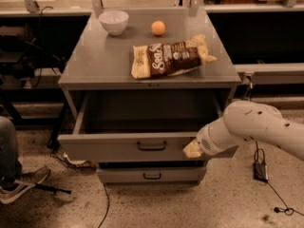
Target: Close top drawer
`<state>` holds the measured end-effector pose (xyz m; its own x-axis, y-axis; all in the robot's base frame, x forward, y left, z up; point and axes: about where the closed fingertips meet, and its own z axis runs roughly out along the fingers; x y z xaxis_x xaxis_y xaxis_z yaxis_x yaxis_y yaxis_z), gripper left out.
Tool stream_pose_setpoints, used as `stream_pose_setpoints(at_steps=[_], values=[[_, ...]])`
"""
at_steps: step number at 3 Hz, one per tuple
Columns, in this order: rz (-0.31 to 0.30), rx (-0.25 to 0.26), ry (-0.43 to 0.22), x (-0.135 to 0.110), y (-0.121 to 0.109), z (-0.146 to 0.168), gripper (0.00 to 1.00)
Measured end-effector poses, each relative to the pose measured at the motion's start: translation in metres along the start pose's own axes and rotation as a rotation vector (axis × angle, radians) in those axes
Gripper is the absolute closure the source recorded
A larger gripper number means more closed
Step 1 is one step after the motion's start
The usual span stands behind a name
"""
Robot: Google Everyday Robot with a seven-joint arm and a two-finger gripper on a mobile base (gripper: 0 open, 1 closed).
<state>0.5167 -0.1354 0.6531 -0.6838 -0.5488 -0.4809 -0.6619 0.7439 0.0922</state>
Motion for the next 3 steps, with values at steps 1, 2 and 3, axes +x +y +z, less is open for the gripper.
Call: stream_pose_setpoints(at_steps=[1,2,3], values=[[0.002,0.005,-0.022,-0.007,-0.003,0.002,1.0],[0.022,0.032,-0.126,-0.047,-0.032,0.013,1.0],[0.042,0.059,-0.227,-0.088,-0.059,0.023,1.0]])
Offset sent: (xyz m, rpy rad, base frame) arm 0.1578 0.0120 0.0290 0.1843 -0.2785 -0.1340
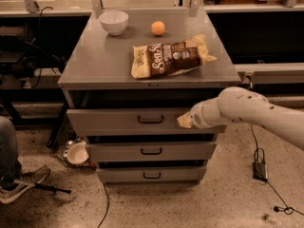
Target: Close top drawer
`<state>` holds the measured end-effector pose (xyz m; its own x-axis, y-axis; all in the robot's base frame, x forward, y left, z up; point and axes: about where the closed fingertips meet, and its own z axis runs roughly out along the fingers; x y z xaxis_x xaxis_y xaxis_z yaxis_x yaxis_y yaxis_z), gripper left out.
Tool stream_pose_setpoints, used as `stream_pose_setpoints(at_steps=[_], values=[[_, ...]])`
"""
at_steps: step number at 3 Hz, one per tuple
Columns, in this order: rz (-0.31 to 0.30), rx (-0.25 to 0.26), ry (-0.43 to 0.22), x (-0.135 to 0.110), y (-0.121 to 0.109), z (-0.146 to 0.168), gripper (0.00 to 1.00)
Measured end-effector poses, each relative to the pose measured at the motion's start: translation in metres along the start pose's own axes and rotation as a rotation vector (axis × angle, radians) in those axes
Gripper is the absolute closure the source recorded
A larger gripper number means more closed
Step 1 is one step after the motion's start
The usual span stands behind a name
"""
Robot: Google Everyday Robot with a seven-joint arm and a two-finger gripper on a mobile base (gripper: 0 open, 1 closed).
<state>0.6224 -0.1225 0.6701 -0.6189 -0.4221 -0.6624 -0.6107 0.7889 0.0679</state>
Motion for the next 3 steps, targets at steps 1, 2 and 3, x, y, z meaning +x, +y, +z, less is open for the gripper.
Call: stream_pose_setpoints(at_steps=[1,2,3], values=[[0.007,0.008,-0.036,-0.011,-0.007,0.004,1.0],[0.013,0.043,-0.065,0.003,-0.002,-0.025,1.0],[0.022,0.073,-0.061,0.032,0.01,-0.073,1.0]])
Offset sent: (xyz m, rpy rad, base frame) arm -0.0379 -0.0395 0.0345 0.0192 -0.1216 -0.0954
